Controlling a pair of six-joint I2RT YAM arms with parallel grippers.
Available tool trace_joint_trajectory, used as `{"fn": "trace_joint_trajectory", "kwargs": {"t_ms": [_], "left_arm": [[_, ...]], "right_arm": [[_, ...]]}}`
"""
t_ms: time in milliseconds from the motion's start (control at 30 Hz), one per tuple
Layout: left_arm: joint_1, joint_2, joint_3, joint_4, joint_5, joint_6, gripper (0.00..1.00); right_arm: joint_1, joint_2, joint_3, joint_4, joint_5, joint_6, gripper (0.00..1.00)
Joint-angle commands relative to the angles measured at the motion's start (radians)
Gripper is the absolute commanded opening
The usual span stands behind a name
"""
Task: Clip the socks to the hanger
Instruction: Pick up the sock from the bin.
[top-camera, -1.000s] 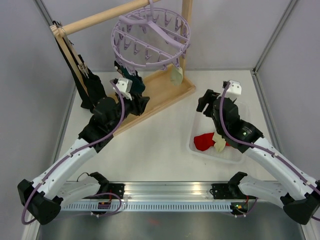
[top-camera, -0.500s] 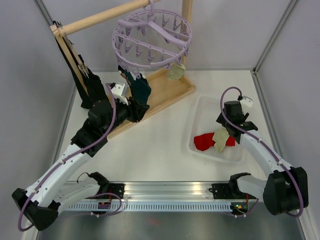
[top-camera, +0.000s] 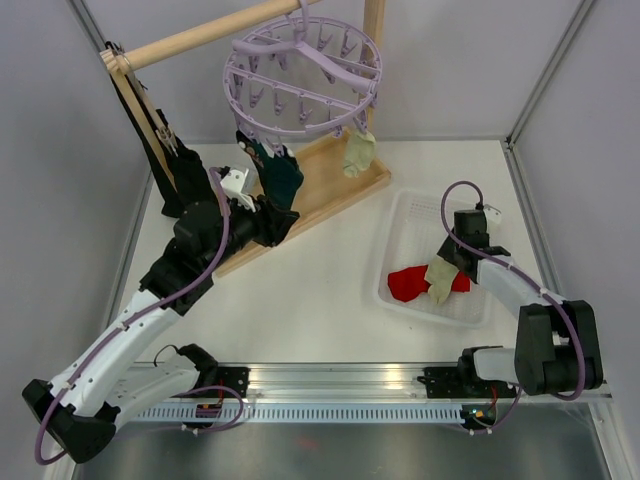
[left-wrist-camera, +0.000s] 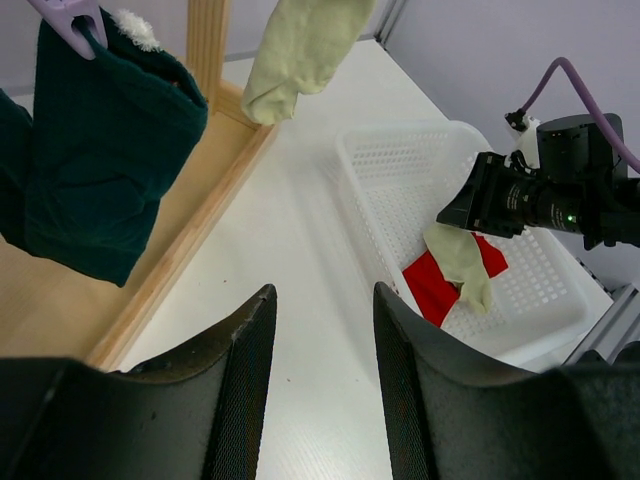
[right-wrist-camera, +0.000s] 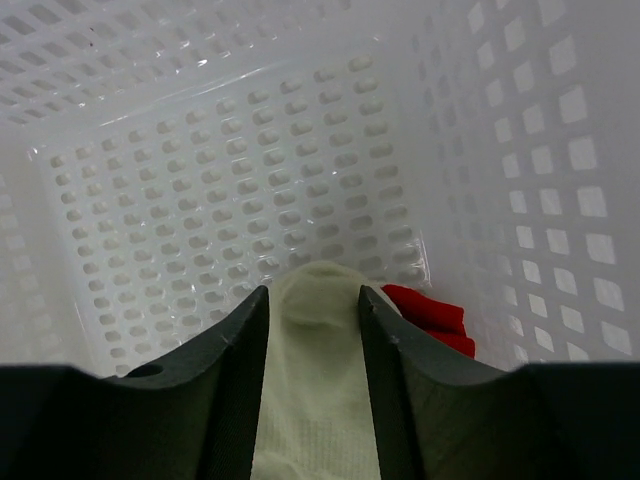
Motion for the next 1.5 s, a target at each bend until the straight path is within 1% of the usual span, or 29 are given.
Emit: {"fn": "trace_joint_trajectory", "kwargs": {"t_ms": [0, 67, 133, 167, 233, 333, 367, 433, 667, 767, 900, 933, 967, 1000, 1033, 1067, 1100, 1133, 1167, 1200, 1333, 1467], "left_arm": [[-0.001, 0.007, -0.003, 0.007, 0.01, -0.026, 0.49], [-0.001, 0.009, -0.004, 0.008, 0.01, -0.026, 0.49], [-0.001, 0.01, -0.006, 0.01, 0.01, -0.026, 0.49], [-0.001, 0.012, -0.007, 0.011, 0.01, -0.026, 0.49], [-0.001, 0.015, -0.01, 0.011, 0.011, -0.026, 0.49], [-0.001, 0.024, -0.018, 0.021, 0.019, -0.028, 0.49], [-0.001, 0.027, -0.021, 0.024, 0.022, -0.029, 0.49], [-0.001, 0.036, -0.021, 0.033, 0.04, -0.031, 0.49], [-0.001, 0.058, -0.035, 0.087, 0.106, -0.051, 0.48], [-0.001, 0.07, -0.049, 0.139, 0.158, -0.066, 0.48], [-0.001, 0.111, -0.093, 0.304, 0.292, -0.098, 0.49], [-0.001, 0.124, -0.104, 0.345, 0.357, -0.109, 0.49], [-0.001, 0.144, -0.119, 0.442, 0.391, -0.121, 0.49], [-0.002, 0.18, -0.127, 0.485, 0.446, -0.147, 0.49], [-0.004, 0.205, -0.133, 0.54, 0.464, -0.161, 0.49], [-0.004, 0.225, -0.145, 0.633, 0.48, -0.184, 0.48], [-0.005, 0.246, -0.148, 0.683, 0.49, -0.193, 0.48], [-0.008, 0.301, -0.145, 0.718, 0.511, -0.201, 0.49], [-0.015, 0.326, -0.132, 0.751, 0.523, -0.213, 0.48], [-0.018, 0.36, -0.121, 0.815, 0.534, -0.218, 0.48], [-0.047, 0.528, -0.049, 0.924, 0.559, -0.246, 0.48], [-0.07, 0.653, 0.043, 1.024, 0.568, -0.313, 0.48]], "right_arm": [[-0.004, 0.013, -0.014, 0.07, -0.026, -0.003, 0.46], [-0.004, 0.013, -0.013, 0.071, -0.029, -0.006, 0.43], [-0.004, 0.011, -0.011, 0.071, -0.031, -0.009, 0.37], [-0.004, 0.008, -0.009, 0.071, -0.029, -0.011, 0.31], [-0.004, 0.001, -0.006, 0.067, -0.029, -0.014, 0.24], [-0.004, -0.009, 0.006, 0.051, -0.034, -0.02, 0.1], [-0.004, -0.013, 0.017, 0.048, -0.034, -0.021, 0.04], [-0.004, -0.033, 0.027, 0.033, -0.043, -0.024, 0.0], [-0.004, -0.127, 0.089, -0.025, -0.062, -0.044, 0.0], [-0.004, -0.173, 0.112, -0.045, -0.103, -0.047, 0.0], [-0.004, -0.22, 0.152, -0.065, -0.158, -0.061, 0.0], [-0.004, -0.237, 0.161, -0.073, -0.175, -0.07, 0.0], [-0.004, -0.246, 0.175, -0.071, -0.195, -0.076, 0.0], [-0.004, -0.265, 0.181, -0.07, -0.233, -0.081, 0.0], [-0.002, -0.275, 0.187, -0.067, -0.255, -0.083, 0.0], [-0.002, -0.286, 0.193, -0.061, -0.275, -0.086, 0.0], [-0.002, -0.297, 0.198, -0.058, -0.279, -0.087, 0.0], [-0.002, -0.318, 0.202, -0.05, -0.333, -0.087, 0.0], [-0.002, -0.331, 0.207, -0.044, -0.351, -0.087, 0.0], [-0.002, -0.341, 0.21, -0.041, -0.364, -0.087, 0.0], [-0.001, -0.39, 0.225, -0.025, -0.436, -0.089, 0.0], [0.004, -0.424, 0.23, 0.004, -0.511, -0.074, 0.0]]}}
